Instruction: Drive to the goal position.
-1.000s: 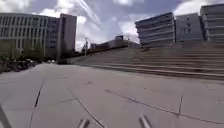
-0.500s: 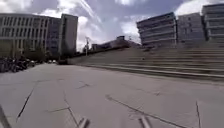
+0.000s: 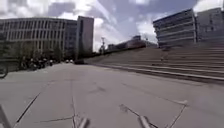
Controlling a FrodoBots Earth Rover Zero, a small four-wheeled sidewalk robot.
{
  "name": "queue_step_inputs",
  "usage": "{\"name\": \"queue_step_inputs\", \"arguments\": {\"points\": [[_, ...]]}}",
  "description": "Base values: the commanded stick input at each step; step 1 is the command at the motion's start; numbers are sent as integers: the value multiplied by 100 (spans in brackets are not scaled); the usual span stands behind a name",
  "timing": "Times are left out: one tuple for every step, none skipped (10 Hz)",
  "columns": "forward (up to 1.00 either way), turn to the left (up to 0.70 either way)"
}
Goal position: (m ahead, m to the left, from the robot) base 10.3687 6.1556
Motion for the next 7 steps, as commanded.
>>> {"name": "queue_step_inputs", "arguments": {"points": [[70,0],[70,0],[70,0],[70,0],[70,7],[70,20],[70,34]]}}
